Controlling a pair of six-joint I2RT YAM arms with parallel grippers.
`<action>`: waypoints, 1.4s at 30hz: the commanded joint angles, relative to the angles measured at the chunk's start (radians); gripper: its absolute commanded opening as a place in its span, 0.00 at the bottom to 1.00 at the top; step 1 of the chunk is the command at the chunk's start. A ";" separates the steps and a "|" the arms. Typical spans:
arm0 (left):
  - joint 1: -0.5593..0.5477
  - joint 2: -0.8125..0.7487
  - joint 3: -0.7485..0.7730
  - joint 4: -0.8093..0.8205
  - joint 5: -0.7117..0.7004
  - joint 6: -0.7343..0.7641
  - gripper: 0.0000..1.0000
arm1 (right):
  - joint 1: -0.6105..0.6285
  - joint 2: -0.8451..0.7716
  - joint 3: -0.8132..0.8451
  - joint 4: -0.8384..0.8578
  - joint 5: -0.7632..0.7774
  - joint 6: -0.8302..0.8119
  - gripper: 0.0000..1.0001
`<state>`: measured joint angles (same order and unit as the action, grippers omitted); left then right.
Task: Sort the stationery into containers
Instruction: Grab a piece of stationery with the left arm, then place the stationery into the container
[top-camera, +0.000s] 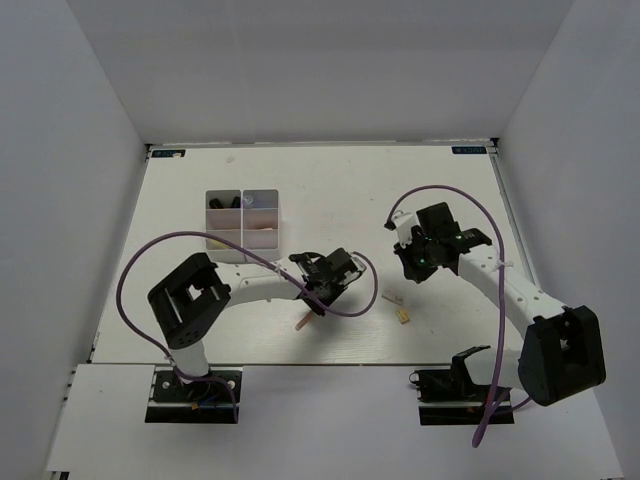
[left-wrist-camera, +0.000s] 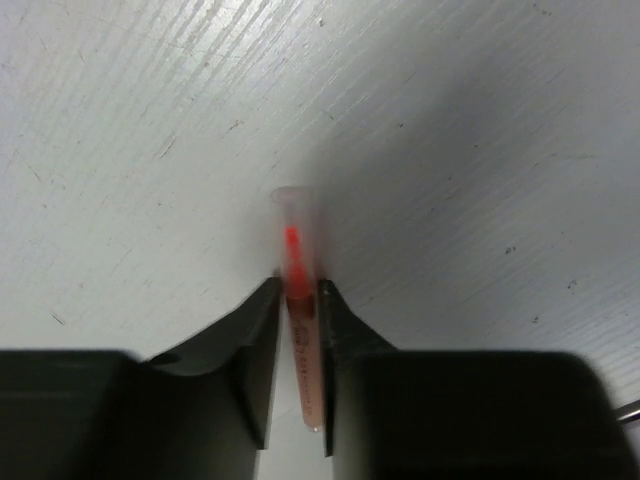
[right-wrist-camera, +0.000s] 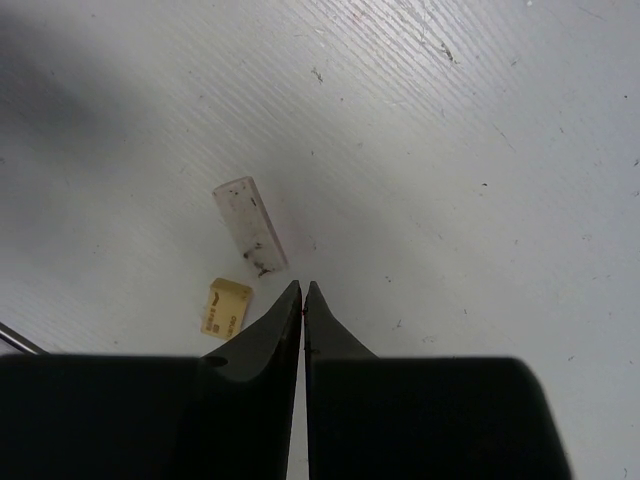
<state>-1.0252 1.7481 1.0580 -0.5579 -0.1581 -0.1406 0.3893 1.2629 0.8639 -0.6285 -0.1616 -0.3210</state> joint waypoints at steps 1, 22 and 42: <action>-0.003 0.034 0.045 -0.069 0.012 -0.013 0.28 | -0.012 -0.030 0.027 -0.005 -0.026 0.007 0.06; 0.482 -0.643 -0.347 0.393 -0.073 -0.119 0.00 | -0.026 -0.019 0.023 -0.023 -0.101 -0.039 0.59; 0.640 -0.552 -0.506 1.116 -0.512 0.243 0.00 | -0.026 0.015 0.026 -0.028 -0.113 -0.055 0.63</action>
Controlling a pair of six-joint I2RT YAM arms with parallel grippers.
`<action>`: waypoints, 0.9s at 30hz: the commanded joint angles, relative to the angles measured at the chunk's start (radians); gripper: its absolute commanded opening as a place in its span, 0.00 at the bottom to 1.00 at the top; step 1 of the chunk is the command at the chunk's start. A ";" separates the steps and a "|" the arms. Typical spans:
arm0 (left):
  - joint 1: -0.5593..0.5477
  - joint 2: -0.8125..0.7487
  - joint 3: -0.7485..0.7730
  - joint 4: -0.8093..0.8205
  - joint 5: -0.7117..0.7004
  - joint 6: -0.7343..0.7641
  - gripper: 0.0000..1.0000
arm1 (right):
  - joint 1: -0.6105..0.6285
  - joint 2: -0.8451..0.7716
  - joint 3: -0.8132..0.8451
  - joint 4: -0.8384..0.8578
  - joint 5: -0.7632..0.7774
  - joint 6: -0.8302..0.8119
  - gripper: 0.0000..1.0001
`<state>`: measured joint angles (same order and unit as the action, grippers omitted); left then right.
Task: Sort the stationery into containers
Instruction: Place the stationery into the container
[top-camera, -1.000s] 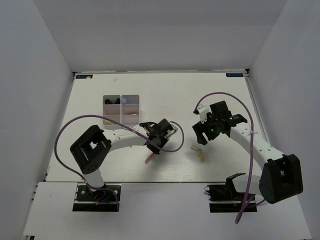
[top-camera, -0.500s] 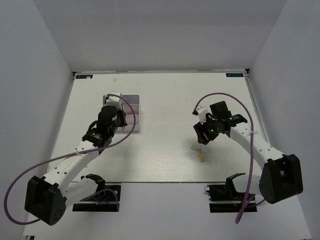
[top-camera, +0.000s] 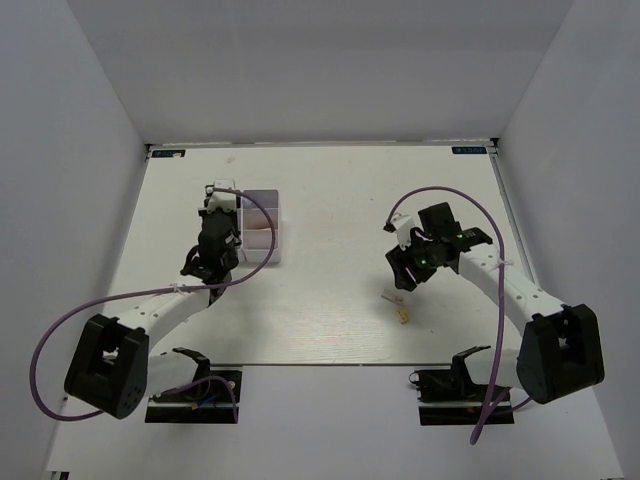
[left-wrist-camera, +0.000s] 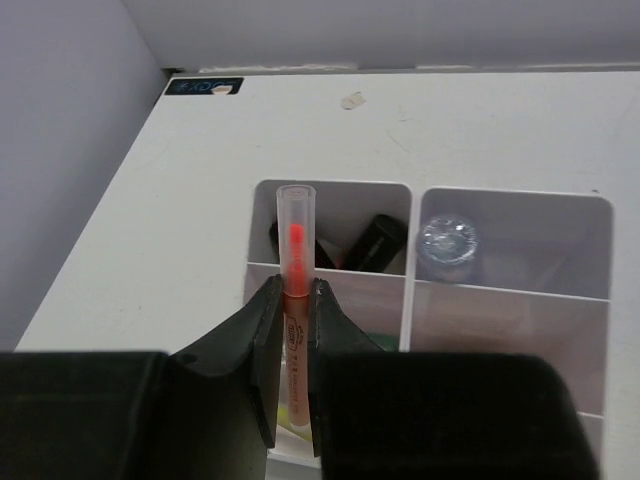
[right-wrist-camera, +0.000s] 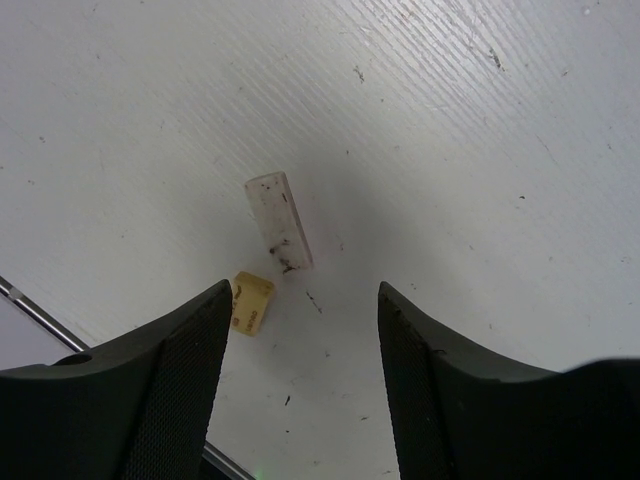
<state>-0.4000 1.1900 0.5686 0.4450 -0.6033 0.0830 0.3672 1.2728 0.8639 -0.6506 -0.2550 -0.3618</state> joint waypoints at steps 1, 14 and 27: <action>0.018 0.016 -0.021 0.115 -0.073 0.014 0.00 | -0.002 0.005 0.026 -0.007 -0.017 -0.016 0.63; 0.072 0.065 -0.131 0.159 -0.049 -0.230 0.00 | -0.004 0.010 0.023 -0.007 -0.020 -0.017 0.65; 0.079 0.080 -0.164 0.152 -0.038 -0.356 0.65 | -0.007 0.003 0.020 -0.008 -0.024 -0.023 0.79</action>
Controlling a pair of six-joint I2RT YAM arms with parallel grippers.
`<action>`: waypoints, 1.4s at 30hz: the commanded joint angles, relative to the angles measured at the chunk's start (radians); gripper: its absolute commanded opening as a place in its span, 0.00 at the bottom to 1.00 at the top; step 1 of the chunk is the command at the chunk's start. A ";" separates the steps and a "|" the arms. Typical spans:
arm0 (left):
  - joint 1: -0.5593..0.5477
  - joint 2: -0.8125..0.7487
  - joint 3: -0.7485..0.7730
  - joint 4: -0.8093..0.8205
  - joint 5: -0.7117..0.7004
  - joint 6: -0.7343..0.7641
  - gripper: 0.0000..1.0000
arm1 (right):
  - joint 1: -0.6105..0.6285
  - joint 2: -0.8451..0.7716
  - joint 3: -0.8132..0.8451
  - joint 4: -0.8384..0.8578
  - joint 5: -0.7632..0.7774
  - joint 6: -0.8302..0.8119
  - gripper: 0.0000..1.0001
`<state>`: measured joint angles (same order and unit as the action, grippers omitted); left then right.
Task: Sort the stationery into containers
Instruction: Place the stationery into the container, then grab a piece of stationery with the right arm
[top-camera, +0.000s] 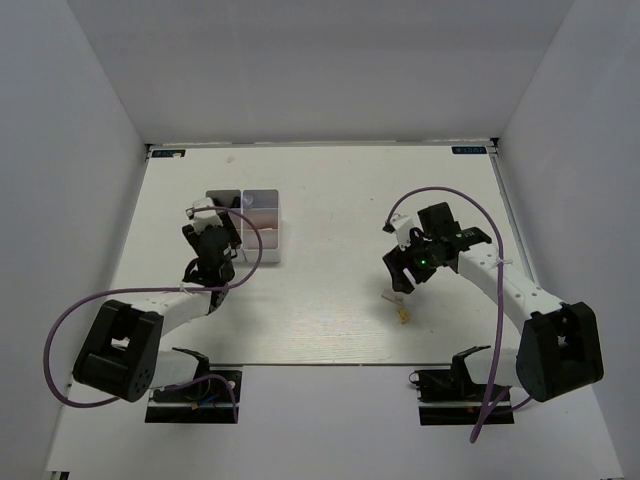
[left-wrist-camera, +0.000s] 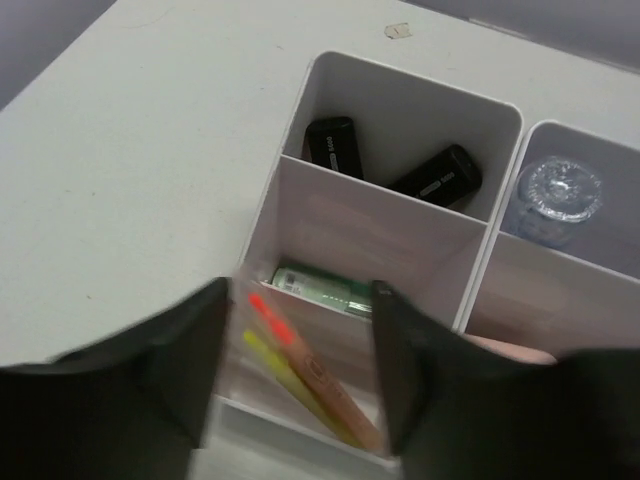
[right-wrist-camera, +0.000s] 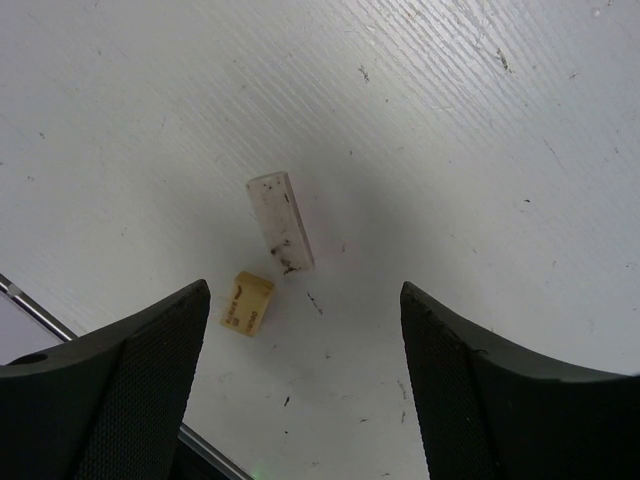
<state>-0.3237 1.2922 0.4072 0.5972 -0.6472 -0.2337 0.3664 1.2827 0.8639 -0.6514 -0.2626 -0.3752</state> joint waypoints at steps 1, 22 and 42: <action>0.006 -0.037 0.001 -0.014 0.011 -0.038 0.76 | -0.007 -0.008 0.020 -0.007 -0.020 -0.011 0.79; -0.023 -0.494 0.246 -1.255 0.673 -0.066 0.95 | 0.138 0.311 0.144 -0.027 0.108 -0.051 0.68; -0.003 -0.855 0.099 -1.228 0.523 -0.052 0.89 | 0.325 0.481 0.482 -0.178 0.109 -0.096 0.00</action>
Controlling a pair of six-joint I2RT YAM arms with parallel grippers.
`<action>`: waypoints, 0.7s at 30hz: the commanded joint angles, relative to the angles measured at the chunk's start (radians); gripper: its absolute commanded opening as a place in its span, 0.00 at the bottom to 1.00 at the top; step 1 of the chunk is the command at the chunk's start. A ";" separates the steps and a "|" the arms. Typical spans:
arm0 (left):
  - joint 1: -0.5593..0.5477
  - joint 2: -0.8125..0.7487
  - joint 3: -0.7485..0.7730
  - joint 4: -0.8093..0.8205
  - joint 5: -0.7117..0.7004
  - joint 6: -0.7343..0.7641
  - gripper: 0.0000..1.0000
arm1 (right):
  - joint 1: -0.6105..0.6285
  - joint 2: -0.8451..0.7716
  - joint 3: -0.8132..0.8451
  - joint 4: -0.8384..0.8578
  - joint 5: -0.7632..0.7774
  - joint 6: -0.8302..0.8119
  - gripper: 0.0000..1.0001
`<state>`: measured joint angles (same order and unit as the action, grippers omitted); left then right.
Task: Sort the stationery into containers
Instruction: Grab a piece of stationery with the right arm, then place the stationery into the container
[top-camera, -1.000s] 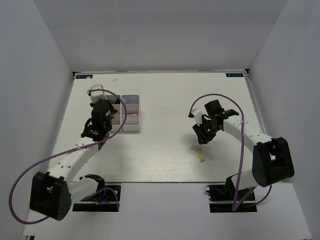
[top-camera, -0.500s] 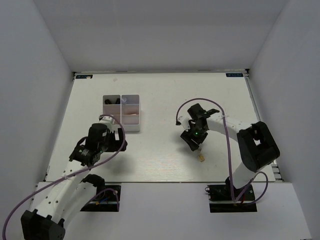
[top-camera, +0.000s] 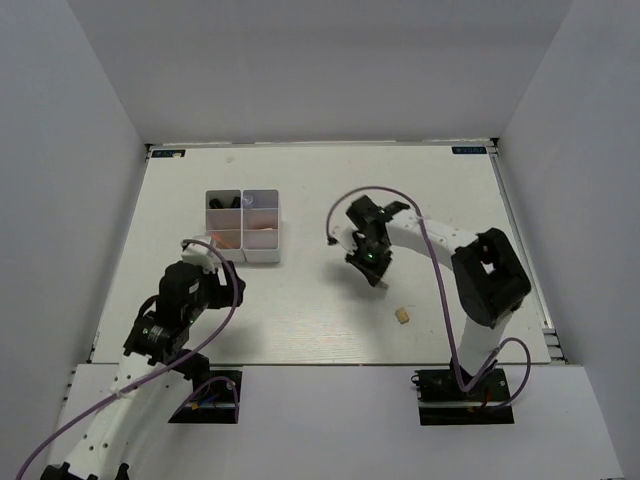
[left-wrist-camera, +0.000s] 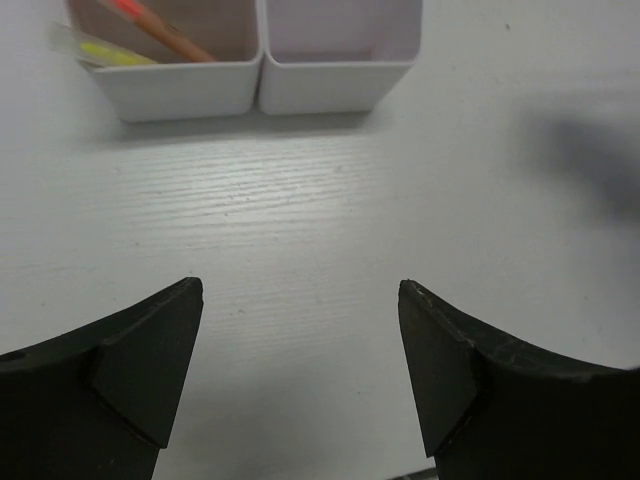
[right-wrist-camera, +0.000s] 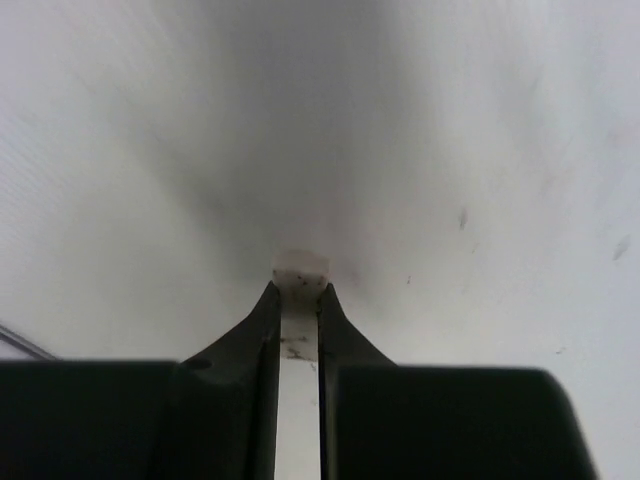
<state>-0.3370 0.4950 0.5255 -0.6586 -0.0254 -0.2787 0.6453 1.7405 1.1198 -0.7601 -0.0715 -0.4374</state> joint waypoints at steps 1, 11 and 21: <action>0.012 -0.068 -0.025 0.025 -0.141 -0.007 0.89 | 0.057 0.071 0.364 -0.102 -0.130 -0.037 0.00; 0.016 -0.260 -0.061 0.019 -0.406 -0.028 0.89 | 0.232 0.393 1.014 -0.165 -0.436 -0.109 0.00; 0.016 -0.236 -0.050 0.005 -0.403 -0.022 0.90 | 0.263 0.395 0.864 0.157 -0.501 -0.290 0.00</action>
<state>-0.3264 0.2409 0.4713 -0.6510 -0.4095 -0.2974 0.9188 2.1376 2.0033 -0.7238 -0.5358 -0.6502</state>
